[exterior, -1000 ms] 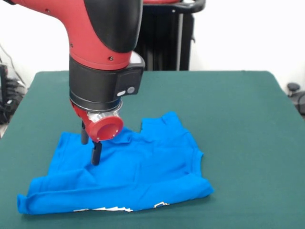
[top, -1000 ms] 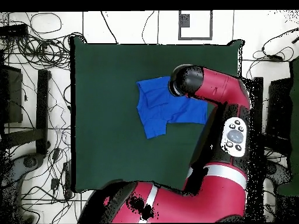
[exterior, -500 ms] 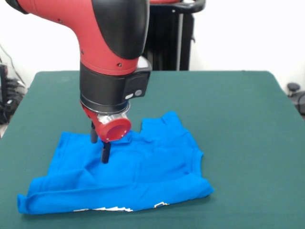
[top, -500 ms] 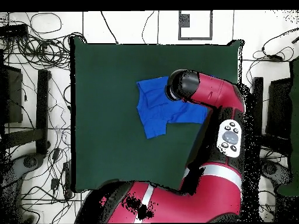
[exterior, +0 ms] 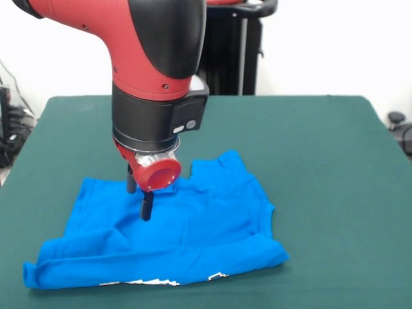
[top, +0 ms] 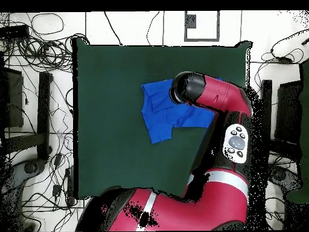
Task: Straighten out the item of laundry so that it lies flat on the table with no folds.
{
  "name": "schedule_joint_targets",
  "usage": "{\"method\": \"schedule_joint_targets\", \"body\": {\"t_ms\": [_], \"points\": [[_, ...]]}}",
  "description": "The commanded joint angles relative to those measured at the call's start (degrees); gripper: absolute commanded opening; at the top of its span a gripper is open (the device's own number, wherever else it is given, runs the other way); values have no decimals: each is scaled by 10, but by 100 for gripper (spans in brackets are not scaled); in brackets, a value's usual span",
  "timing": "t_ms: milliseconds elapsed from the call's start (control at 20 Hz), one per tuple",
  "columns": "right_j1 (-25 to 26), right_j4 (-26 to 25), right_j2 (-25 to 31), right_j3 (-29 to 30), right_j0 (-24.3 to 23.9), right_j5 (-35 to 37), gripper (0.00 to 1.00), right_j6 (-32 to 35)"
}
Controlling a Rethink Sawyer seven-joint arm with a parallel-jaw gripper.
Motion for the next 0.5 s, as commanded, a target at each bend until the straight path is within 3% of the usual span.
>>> {"method": "schedule_joint_targets", "body": {"t_ms": [50,500], "points": [[6,33,10,68,26,-40,100,144],[11,49,-1,53,40,-15,100,153]]}}
